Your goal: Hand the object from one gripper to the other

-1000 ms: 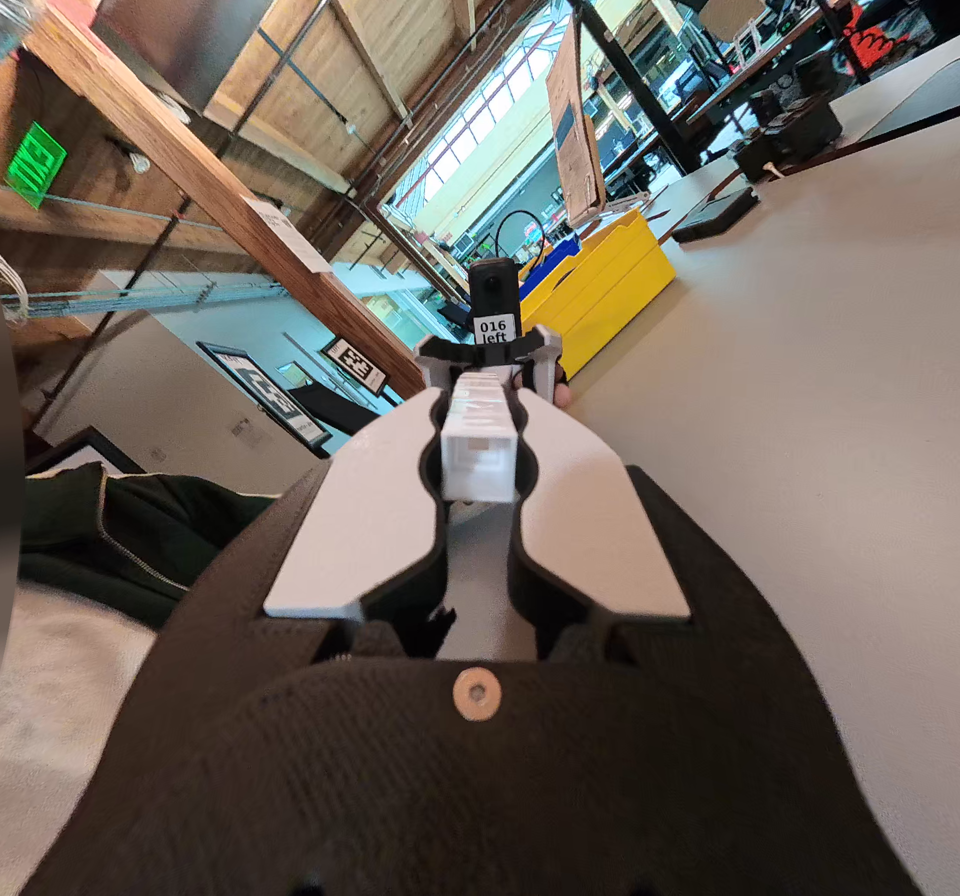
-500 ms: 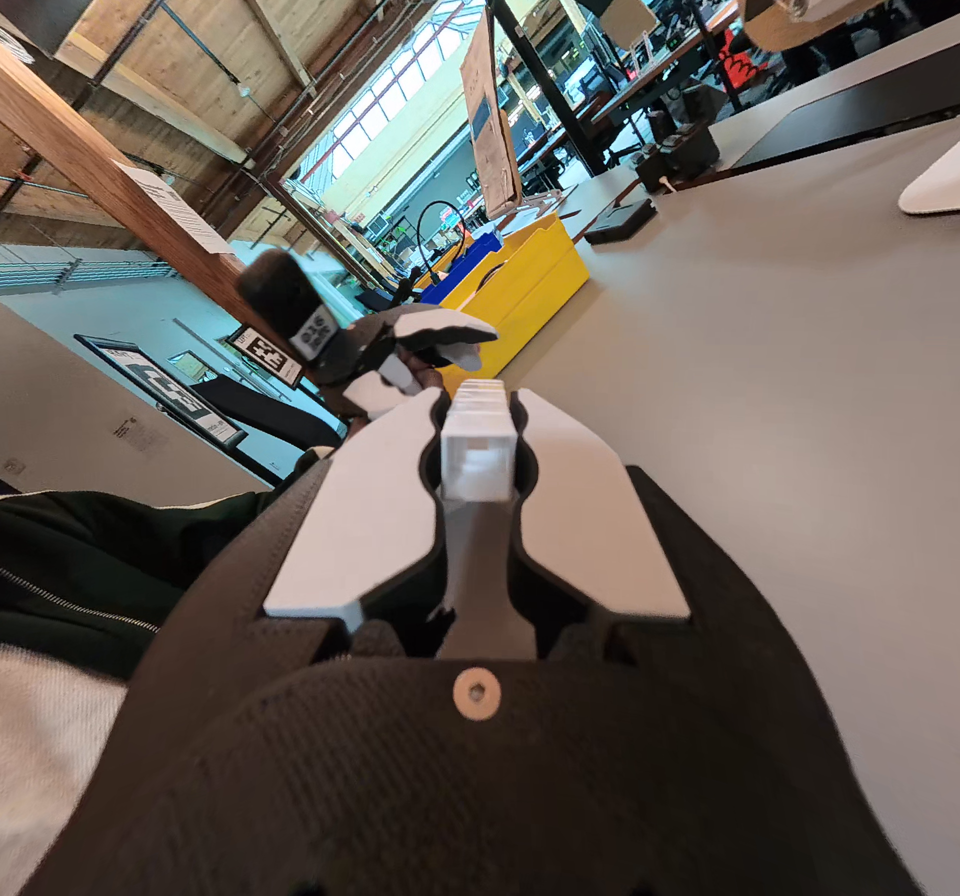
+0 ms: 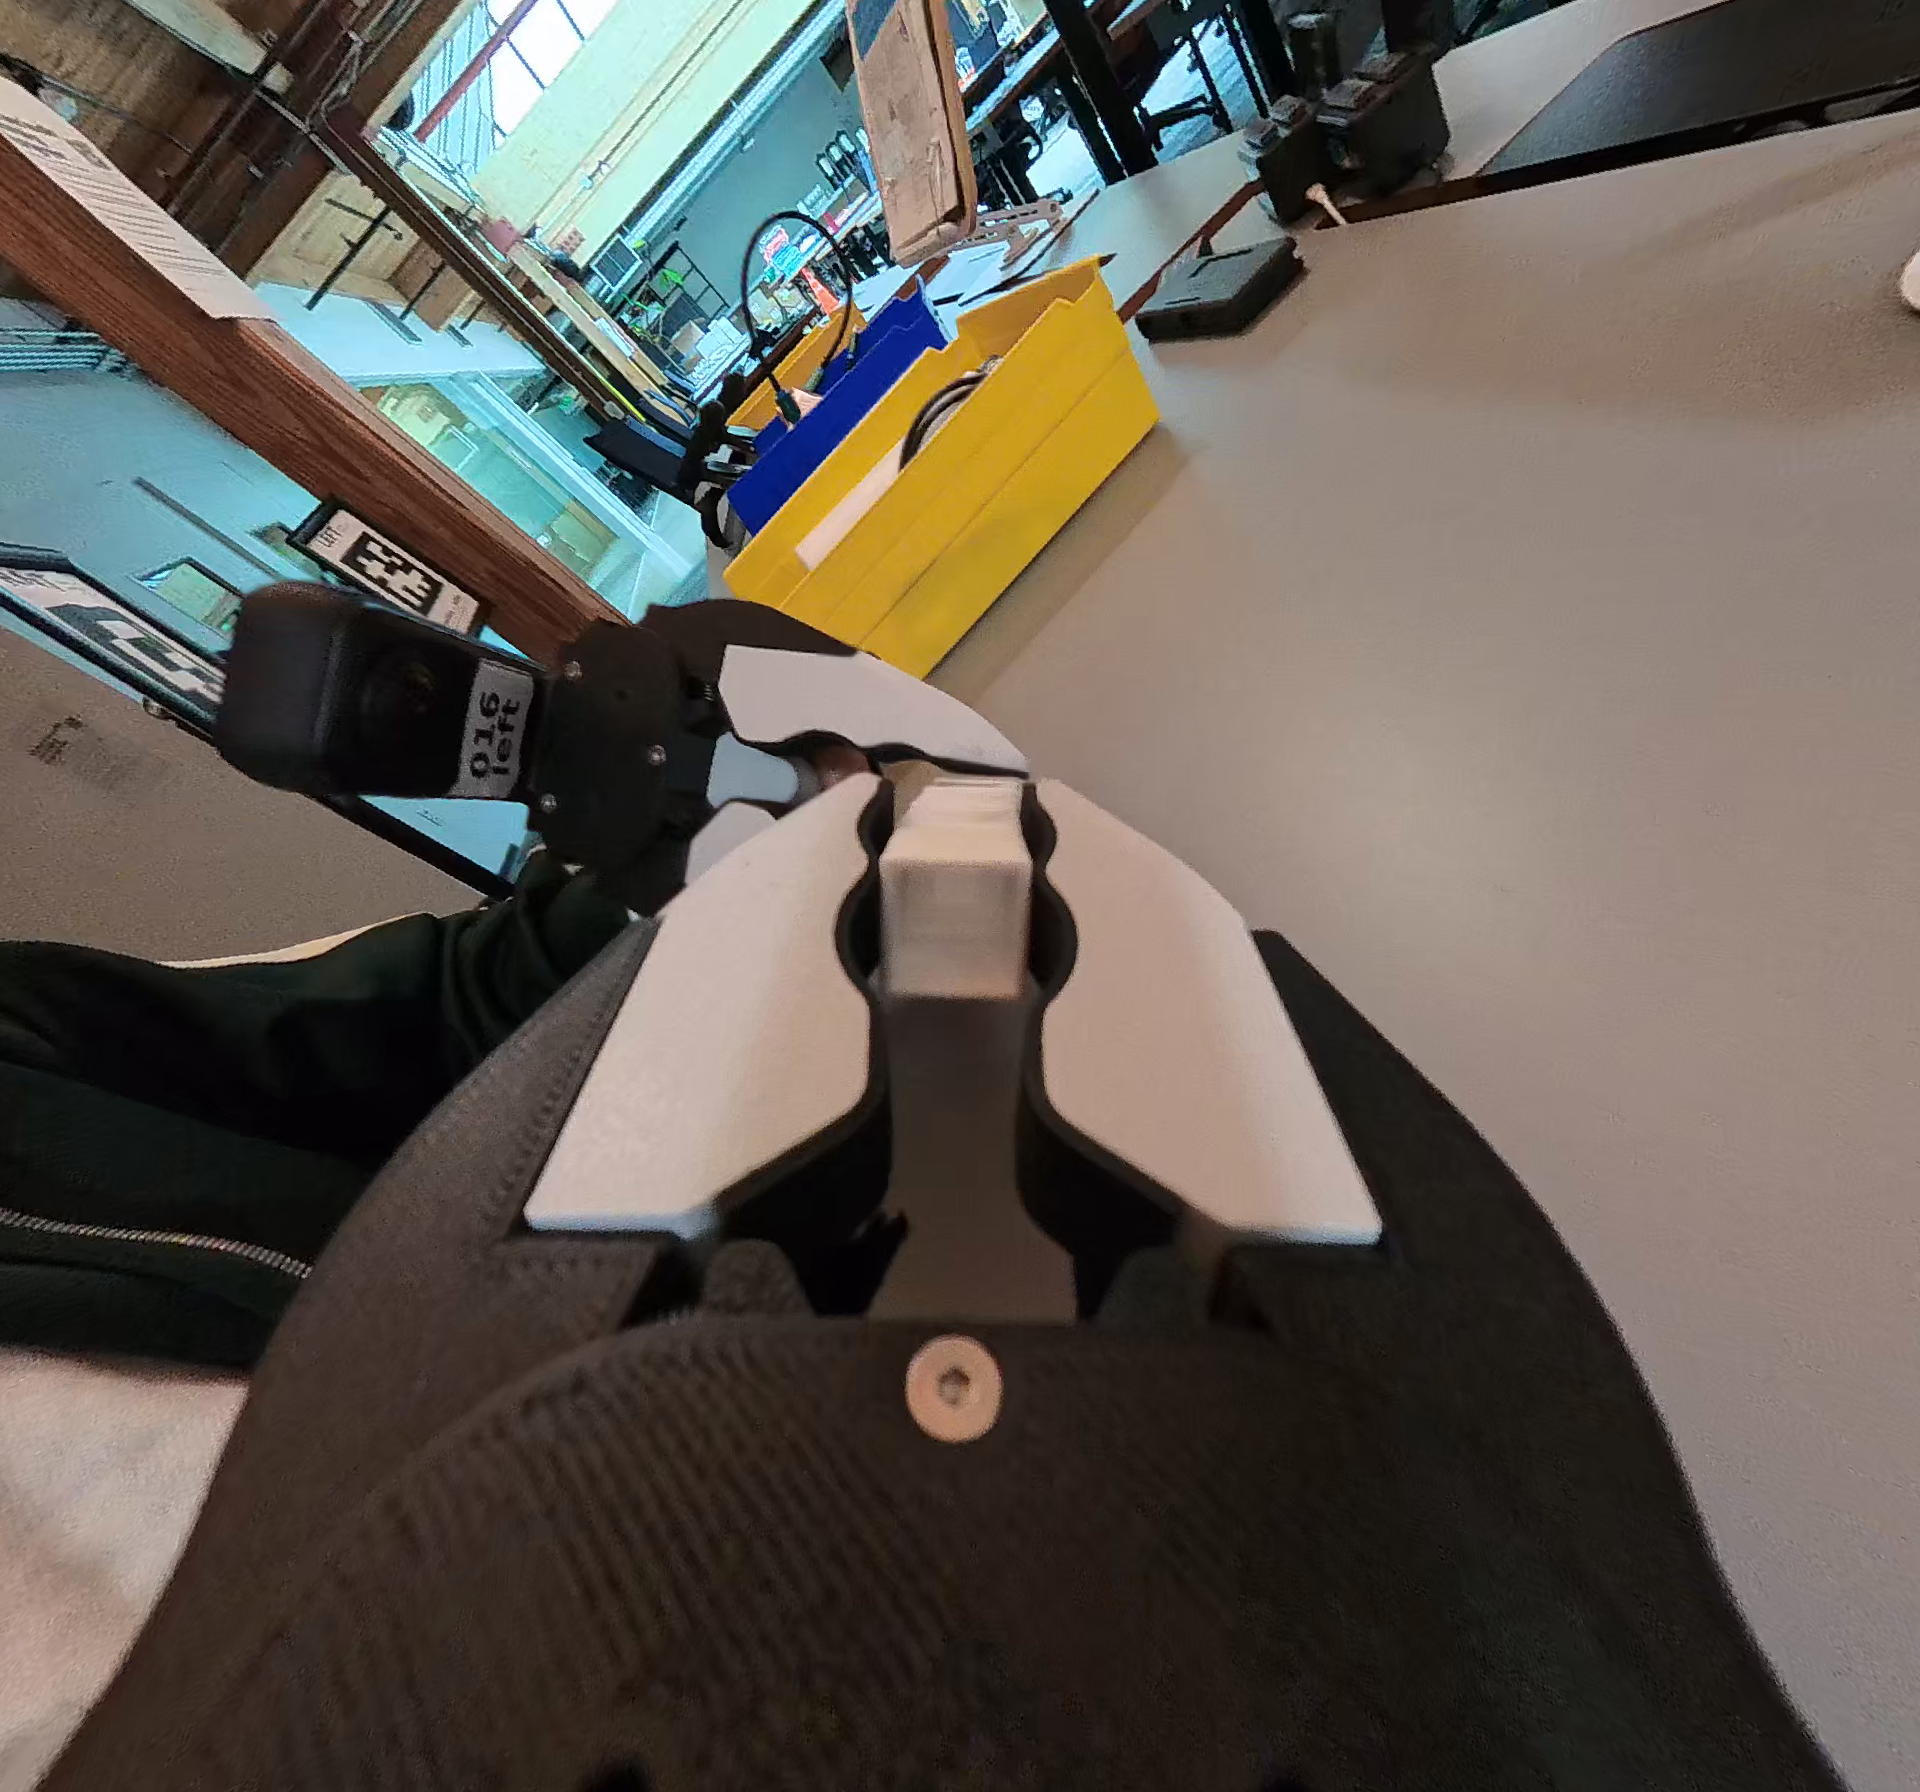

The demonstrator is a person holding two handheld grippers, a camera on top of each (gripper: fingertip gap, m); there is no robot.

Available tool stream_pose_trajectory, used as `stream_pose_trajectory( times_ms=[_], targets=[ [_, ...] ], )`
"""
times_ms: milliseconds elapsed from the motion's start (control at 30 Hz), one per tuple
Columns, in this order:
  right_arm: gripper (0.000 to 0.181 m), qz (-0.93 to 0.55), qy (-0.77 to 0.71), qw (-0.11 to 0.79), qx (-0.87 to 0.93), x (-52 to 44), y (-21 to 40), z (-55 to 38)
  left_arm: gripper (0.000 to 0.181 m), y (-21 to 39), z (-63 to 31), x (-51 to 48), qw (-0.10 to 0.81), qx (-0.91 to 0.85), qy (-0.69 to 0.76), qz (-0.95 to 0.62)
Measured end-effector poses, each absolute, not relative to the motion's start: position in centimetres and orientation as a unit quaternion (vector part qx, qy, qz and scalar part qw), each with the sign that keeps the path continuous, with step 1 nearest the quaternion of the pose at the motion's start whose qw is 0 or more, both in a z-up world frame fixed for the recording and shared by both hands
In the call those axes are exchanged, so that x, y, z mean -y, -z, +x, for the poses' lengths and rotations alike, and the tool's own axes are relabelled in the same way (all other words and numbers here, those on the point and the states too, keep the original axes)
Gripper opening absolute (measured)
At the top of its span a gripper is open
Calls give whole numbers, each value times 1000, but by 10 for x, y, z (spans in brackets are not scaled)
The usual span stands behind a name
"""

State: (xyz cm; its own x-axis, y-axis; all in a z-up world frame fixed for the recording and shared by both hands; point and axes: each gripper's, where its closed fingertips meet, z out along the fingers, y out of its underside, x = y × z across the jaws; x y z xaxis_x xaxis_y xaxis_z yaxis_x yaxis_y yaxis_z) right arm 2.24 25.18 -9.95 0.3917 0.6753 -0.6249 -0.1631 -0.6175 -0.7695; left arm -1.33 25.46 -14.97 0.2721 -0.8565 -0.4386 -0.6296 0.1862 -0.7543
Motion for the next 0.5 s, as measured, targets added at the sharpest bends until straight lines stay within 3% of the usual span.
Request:
stream_pose_trajectory(
  times_ms=[267, 500],
  targets=[
    [69, -661, -573, 454, 169, -246, 54, 21, 23, 138, -7, -246, 501, -555, 214, -629],
    [69, -602, -532, 562, 199, -247, 32, 37, 23, 114, -6, -236, 429, -435, 482, -628]
  ],
)
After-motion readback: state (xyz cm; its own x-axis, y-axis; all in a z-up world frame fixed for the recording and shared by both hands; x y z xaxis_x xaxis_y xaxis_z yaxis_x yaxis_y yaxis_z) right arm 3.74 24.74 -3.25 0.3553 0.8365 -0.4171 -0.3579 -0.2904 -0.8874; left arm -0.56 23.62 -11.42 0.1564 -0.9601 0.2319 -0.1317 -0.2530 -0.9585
